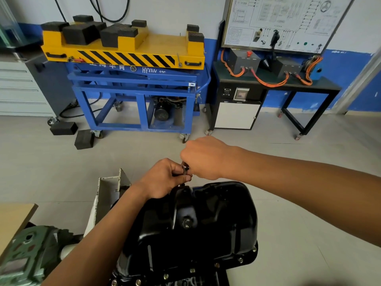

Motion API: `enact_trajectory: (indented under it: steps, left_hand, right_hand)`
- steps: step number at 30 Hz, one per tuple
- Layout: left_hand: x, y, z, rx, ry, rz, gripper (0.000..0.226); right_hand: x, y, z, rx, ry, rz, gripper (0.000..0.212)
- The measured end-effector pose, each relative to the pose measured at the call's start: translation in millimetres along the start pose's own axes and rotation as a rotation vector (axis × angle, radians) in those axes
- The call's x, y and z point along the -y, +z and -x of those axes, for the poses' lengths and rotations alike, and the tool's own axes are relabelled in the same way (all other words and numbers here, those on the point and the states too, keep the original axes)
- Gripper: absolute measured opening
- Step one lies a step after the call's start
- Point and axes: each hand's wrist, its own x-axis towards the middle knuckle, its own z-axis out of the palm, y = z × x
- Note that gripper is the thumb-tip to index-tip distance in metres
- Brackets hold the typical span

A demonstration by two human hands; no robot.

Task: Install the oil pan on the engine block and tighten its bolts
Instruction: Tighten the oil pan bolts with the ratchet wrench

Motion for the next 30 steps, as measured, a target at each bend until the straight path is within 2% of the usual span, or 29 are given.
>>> enact_trajectory:
  steps: [3,7,10,12,14,16,18,20,22,24,27,30]
  left_hand:
    - [-4.4,-1.1,2.2,0.035,0.013,-0.020,0.038]
    - [-2.4,-2.6,1.1,-0.003,-0.007,-0.086,0.038]
    - [-2.3,-1.4,0.9,-0.024,-0.004,-0.102,0.041]
    - [-3.4,-0.9,1.7,-0.021,-0.011,-0.087,0.036]
    - [-3.3,-0.8,1.6,-0.009,0.001,-0.072,0.023]
    - [-3.3,-0.8,1.1,-0.007,0.021,-0.060,0.013]
    - [-2.8,-1.1,0.9,-0.007,0.040,-0.054,0.015]
    - [-2.2,-1.8,0.7,-0.007,0.048,-0.031,0.023]
    - [-1.8,-2.3,0.8,-0.002,0.045,-0.024,0.029]
    - [-2.1,-1.5,1.0,0.001,0.032,-0.019,0.023]
    - [-3.3,0.6,0.9,-0.015,0.027,-0.009,0.013]
    - [-3.9,0.7,1.2,-0.016,0.014,-0.022,0.017]
  right_hand:
    - [0.9,2.0,4.9,0.043,0.074,-0.136,0.046]
    - [4.4,3.5,3.8,0.081,0.120,-0.270,0.047]
    - [5.5,2.0,-1.5,0.166,0.146,-0.370,0.048]
    - [4.4,0.2,-3.5,0.216,0.149,-0.410,0.045]
    - [2.5,-2.8,-3.3,0.188,0.130,-0.343,0.037]
    - [4.7,-6.5,-2.9,0.089,0.080,-0.170,0.038]
    - [10.7,-10.1,-4.7,0.023,0.008,-0.063,0.036]
    - [13.0,-9.3,-9.1,0.013,-0.039,-0.004,0.022]
    - [11.2,-4.8,-11.6,0.003,-0.060,0.020,0.014]
    - [7.8,-2.2,-9.8,0.005,-0.078,0.012,0.011]
    - [2.6,-1.5,-2.4,0.010,-0.044,0.003,0.013]
    - [-0.4,-0.9,2.6,-0.007,0.002,-0.018,0.019]
